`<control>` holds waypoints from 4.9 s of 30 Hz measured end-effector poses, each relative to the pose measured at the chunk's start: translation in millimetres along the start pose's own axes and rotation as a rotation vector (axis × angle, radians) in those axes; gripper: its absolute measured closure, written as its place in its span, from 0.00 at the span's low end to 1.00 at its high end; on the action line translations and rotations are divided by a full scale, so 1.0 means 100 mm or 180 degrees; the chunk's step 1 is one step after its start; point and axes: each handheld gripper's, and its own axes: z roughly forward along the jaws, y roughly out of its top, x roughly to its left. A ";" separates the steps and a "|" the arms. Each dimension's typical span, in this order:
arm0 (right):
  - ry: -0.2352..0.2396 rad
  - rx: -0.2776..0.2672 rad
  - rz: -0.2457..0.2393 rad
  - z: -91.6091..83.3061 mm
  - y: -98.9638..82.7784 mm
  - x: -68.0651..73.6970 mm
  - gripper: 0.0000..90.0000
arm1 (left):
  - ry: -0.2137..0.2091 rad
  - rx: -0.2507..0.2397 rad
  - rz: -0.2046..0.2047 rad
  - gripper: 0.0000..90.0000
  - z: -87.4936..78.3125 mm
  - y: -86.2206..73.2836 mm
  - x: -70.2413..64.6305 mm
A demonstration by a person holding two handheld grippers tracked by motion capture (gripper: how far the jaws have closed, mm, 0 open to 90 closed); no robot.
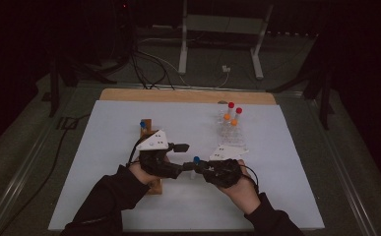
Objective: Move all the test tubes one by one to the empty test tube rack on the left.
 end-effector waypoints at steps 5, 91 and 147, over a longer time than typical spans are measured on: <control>0.0020 0.0001 0.0002 0.01 0.01 0.01 0.86 | -0.0031 0.0035 0.0027 0.58 0.06 -0.01 -0.01; -0.0498 -0.0565 0.0205 -0.45 -0.11 -0.22 0.00 | 0.1476 -0.0139 -0.0212 0.86 -0.88 -0.23 0.98; -0.0794 -0.0632 0.0504 -0.61 0.05 -0.98 0.09 | 0.0995 -0.0189 -0.0341 0.02 -0.98 -0.50 0.51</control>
